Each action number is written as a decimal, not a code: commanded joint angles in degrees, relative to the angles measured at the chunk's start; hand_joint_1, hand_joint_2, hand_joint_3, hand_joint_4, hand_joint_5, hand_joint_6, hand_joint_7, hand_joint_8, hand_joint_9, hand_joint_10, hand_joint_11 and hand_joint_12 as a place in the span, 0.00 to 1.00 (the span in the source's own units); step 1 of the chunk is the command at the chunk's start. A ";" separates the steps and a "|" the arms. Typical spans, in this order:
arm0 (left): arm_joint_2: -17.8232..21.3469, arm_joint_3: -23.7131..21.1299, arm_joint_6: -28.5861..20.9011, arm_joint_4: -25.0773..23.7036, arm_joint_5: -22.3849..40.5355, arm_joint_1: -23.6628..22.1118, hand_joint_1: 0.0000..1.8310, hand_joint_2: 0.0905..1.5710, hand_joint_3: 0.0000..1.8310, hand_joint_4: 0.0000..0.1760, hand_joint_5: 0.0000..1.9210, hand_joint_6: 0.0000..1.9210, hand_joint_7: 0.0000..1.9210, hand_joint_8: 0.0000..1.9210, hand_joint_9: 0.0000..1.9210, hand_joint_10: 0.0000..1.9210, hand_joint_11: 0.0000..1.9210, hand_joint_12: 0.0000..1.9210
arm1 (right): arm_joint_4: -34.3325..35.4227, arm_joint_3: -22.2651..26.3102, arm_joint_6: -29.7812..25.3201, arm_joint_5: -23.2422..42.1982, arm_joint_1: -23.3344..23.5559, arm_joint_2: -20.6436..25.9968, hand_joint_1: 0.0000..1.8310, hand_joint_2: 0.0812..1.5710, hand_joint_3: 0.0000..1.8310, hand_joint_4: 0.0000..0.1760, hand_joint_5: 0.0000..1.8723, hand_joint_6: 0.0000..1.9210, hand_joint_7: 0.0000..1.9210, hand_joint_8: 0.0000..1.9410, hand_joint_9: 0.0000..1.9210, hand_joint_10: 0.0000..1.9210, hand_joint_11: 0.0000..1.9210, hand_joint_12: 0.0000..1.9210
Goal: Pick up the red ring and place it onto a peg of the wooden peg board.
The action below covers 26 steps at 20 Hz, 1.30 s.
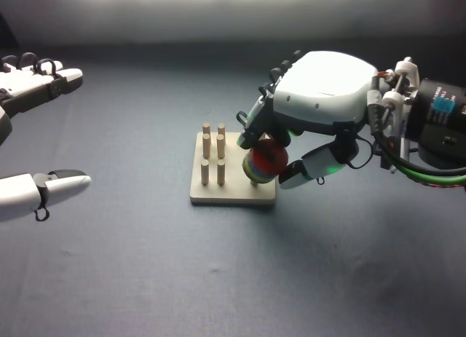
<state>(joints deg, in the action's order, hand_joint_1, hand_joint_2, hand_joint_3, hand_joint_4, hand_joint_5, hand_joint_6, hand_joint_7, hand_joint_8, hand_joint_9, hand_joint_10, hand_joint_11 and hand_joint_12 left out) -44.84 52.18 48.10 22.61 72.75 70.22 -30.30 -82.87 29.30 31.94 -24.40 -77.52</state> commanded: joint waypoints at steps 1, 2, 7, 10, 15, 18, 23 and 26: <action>-0.10 0.44 -0.21 -0.20 6.80 -0.38 0.40 0.63 0.00 0.02 0.20 0.00 0.15 0.00 0.15 0.00 0.00 0.47 | 1.02 -0.21 0.02 4.51 0.75 -0.27 0.71 0.65 0.00 0.00 0.72 0.01 0.56 0.58 0.57 0.74 0.53 0.91; -0.15 0.48 -0.27 -0.20 6.81 -0.38 0.39 0.62 0.00 0.03 0.21 0.00 0.16 0.00 0.16 0.00 0.00 0.49 | 0.93 -0.33 0.02 4.50 0.82 -0.42 0.71 0.65 0.00 0.00 0.73 0.01 0.56 0.57 0.55 0.73 0.51 0.90; -0.38 0.61 -0.49 -0.22 6.82 -0.38 0.41 0.62 0.00 0.13 0.21 0.00 0.16 0.00 0.16 0.00 0.00 0.49 | 0.57 -0.90 0.02 3.96 1.26 -1.12 0.71 0.63 0.00 0.00 0.74 0.01 0.60 0.49 0.55 0.69 0.52 0.87; -0.51 0.61 -0.60 -0.26 6.82 -0.39 0.41 0.62 0.00 0.16 0.21 0.00 0.15 0.00 0.16 0.00 0.00 0.49 | 0.05 -1.06 0.02 3.53 1.58 -1.43 0.70 0.64 0.00 0.00 0.74 0.02 0.58 0.51 0.51 0.63 0.42 0.83; -0.54 0.57 -0.79 -0.30 6.89 -0.39 0.43 0.62 0.00 0.13 0.22 0.00 0.15 0.00 0.15 0.00 0.00 0.44 | -0.04 -1.03 0.06 3.53 1.58 -1.42 0.62 0.62 0.00 0.00 0.42 0.23 0.49 0.09 0.48 0.15 0.27 0.60; -0.60 0.57 -0.89 -0.29 6.92 -0.39 0.44 0.61 0.00 0.07 0.23 0.00 0.15 0.00 0.15 0.00 0.00 0.47 | -0.03 -0.98 0.06 3.53 1.58 -1.42 0.55 0.59 0.00 0.21 0.37 0.02 0.38 0.00 0.41 0.12 0.21 0.66; -0.67 0.48 -0.99 -0.30 6.99 -0.39 0.41 0.62 0.00 0.02 0.23 0.00 0.15 0.00 0.14 0.00 0.00 0.43 | 0.13 -0.75 0.04 3.52 1.58 -1.41 0.53 0.57 0.00 0.28 0.32 0.00 0.34 0.00 0.38 0.11 0.18 0.64; -0.70 0.31 -1.11 -0.25 7.46 -0.38 0.42 0.62 0.00 0.01 0.23 0.00 0.15 0.00 0.14 0.00 0.00 0.43 | 0.42 0.21 0.04 4.26 1.57 -1.18 0.51 0.58 0.00 0.56 0.30 0.00 0.33 0.00 0.36 0.10 0.13 0.66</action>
<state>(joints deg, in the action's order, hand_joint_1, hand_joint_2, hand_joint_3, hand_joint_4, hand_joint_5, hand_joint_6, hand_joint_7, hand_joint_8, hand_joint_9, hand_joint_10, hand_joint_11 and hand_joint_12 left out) -45.25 52.36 47.22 22.52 72.93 70.22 -31.22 -82.61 29.39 29.85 -23.70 -78.76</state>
